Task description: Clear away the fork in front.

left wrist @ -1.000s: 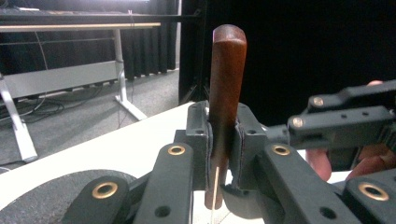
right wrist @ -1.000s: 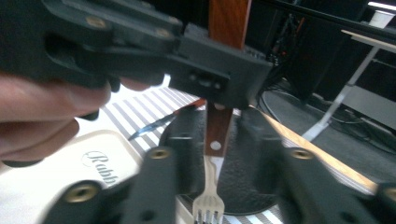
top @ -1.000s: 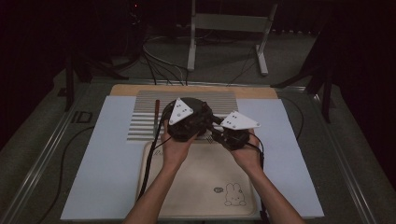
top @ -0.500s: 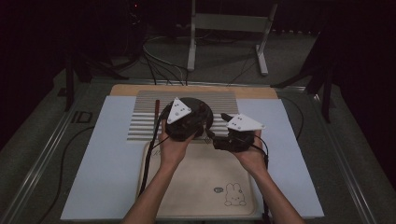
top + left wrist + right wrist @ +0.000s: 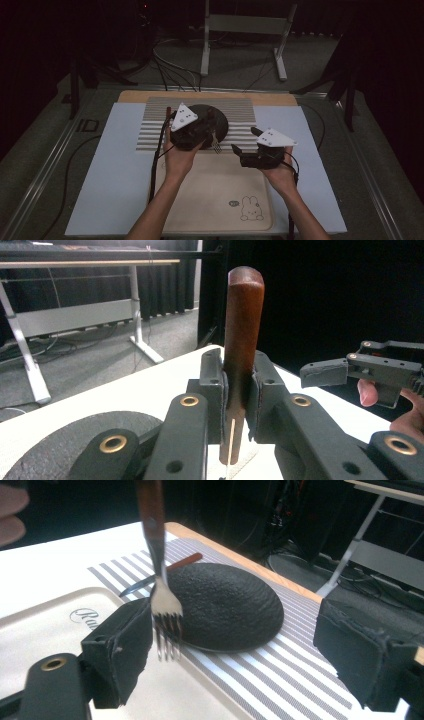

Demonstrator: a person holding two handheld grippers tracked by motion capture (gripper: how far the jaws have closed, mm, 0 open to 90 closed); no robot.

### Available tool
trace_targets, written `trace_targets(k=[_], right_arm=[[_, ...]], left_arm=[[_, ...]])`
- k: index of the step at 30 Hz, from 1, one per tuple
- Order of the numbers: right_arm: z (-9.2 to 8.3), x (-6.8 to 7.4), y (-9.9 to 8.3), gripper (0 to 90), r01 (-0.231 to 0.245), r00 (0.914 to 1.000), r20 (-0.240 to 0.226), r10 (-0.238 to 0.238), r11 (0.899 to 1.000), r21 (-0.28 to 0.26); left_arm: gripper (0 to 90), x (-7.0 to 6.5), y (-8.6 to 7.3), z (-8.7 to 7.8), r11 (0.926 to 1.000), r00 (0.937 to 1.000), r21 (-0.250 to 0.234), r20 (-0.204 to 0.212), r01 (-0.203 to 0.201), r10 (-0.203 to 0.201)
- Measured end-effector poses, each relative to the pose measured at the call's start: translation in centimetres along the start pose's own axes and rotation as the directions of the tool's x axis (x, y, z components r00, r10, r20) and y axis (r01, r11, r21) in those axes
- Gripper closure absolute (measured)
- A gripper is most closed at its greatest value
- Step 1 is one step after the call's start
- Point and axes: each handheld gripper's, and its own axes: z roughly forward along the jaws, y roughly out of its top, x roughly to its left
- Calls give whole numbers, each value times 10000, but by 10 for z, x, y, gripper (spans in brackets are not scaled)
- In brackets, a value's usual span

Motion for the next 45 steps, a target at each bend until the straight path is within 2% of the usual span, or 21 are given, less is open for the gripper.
trace_targets(k=[6,14,16,24,39,45], right_arm=[[-10,-8,-12,147,-365,9988,325,371,9992,-170],[-20,-12,-24,139,-340,9975,608,359,9989,-317],[-23,-13,-30,133,-367,9964,757,381,9991,-202],[-28,-16,-36,124,-518,9931,1037,544,9983,-274],[-35,-18,-42,124,-831,9923,894,857,9960,-321],[-40,-22,-49,119,-924,9875,1250,956,9952,-310]], left_arm=[[801,4,2,-6,9999,9999,68,-7,122,-122],[801,9,5,-16,9997,9996,72,124,242,-243],[801,11,5,-18,9996,9995,93,128,280,-281],[801,18,8,-30,9992,9988,61,292,389,-391],[801,34,9,-54,9984,9954,529,932,179,-228],[801,42,5,-65,9972,9929,689,1131,294,-371]])
